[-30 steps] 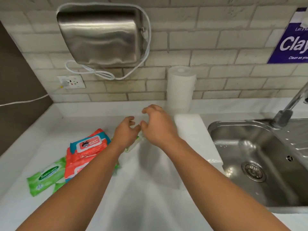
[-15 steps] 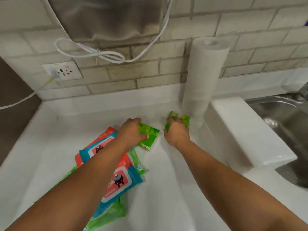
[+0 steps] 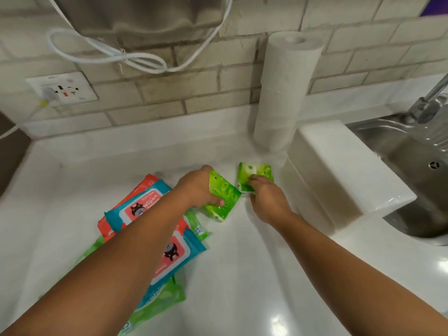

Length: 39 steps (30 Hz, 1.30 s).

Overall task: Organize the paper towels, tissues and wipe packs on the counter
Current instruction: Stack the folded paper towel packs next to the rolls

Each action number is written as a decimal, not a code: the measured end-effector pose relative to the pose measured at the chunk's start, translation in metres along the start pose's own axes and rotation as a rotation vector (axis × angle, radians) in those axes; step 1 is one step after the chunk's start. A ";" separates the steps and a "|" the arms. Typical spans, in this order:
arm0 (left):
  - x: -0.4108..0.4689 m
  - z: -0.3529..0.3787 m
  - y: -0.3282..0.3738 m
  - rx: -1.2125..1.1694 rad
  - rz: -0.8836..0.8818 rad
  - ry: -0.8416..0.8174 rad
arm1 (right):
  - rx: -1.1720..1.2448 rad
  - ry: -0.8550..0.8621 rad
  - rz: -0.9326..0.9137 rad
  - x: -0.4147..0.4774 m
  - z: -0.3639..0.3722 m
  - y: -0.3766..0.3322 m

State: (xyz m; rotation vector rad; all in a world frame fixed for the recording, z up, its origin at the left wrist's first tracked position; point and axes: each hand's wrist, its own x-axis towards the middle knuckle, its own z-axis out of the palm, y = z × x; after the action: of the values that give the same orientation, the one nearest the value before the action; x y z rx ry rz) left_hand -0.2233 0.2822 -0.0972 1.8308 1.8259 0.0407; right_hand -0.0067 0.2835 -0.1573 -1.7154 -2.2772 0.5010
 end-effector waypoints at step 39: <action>-0.262 0.135 0.033 -0.299 -0.734 0.428 | 0.266 -0.399 -0.693 -0.167 0.001 0.004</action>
State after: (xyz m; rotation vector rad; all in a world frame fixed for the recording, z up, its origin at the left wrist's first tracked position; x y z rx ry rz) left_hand -0.1600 -0.0076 -0.1067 0.9152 2.5225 0.4320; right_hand 0.0429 0.1236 -0.1585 -0.6670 -2.7037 0.9783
